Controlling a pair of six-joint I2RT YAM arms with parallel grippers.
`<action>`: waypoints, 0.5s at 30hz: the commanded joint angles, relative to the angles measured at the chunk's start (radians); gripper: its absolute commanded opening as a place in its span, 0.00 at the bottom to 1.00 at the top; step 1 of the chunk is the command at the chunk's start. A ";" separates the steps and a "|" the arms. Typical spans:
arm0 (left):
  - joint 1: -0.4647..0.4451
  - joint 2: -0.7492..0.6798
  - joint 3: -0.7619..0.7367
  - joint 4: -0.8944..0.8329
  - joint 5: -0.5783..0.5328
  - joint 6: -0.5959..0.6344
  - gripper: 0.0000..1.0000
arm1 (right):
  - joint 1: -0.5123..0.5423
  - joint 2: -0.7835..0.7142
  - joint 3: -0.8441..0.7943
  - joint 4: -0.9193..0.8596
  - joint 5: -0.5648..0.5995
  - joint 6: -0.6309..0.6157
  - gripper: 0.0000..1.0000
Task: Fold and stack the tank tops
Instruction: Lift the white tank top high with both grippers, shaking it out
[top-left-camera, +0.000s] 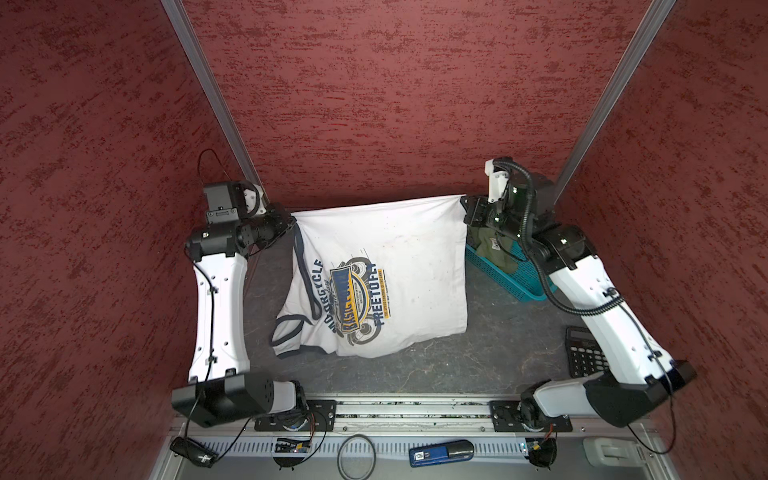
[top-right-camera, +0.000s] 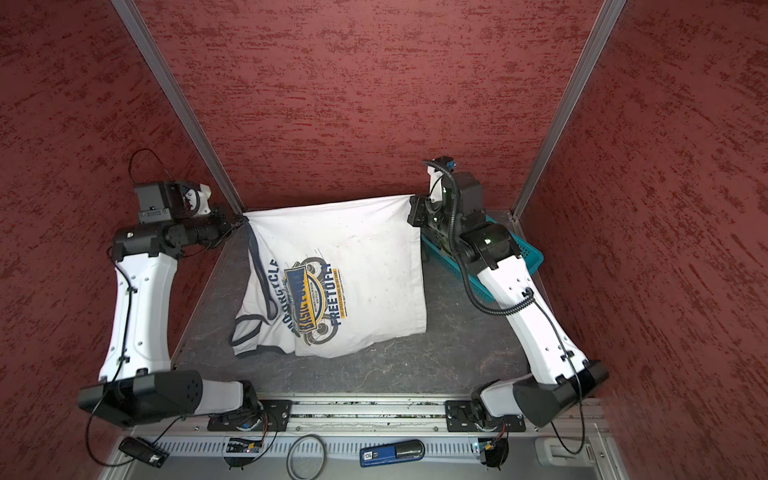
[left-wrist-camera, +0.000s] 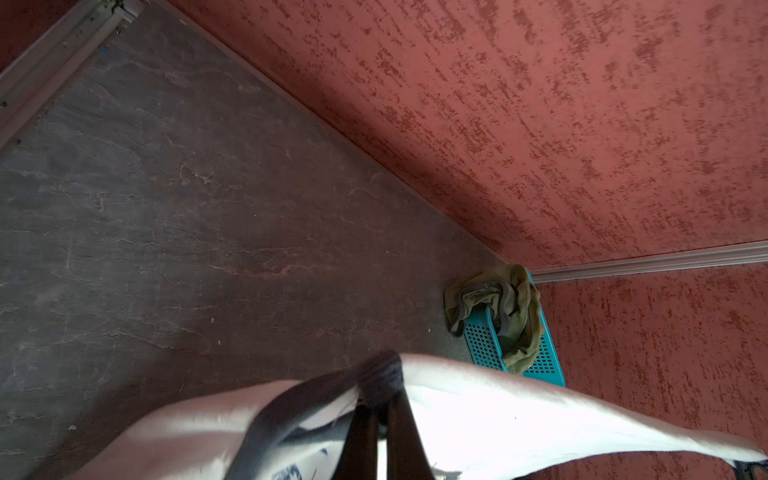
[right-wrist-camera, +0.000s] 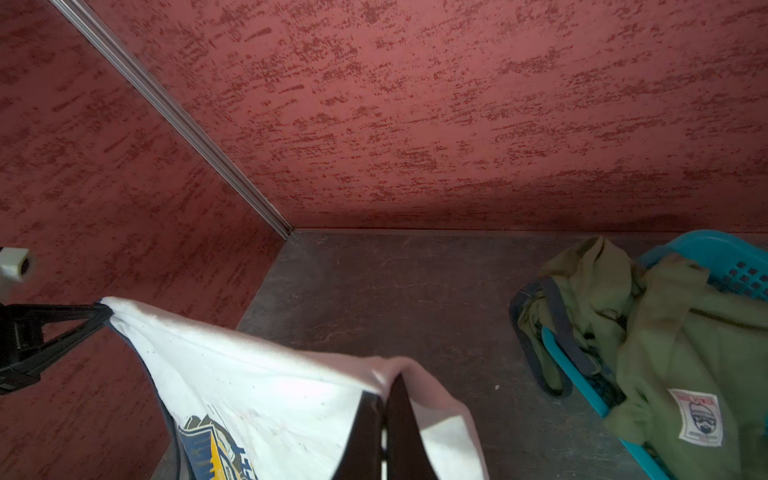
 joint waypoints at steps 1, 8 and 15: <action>-0.012 0.101 0.214 0.039 0.002 0.019 0.00 | -0.036 0.106 0.198 0.014 0.045 -0.055 0.00; -0.014 0.479 0.984 -0.152 0.042 0.003 0.00 | -0.070 0.382 0.735 -0.122 0.026 -0.114 0.00; 0.034 0.306 0.715 0.055 0.128 -0.008 0.00 | -0.074 0.387 0.776 -0.141 -0.028 -0.111 0.00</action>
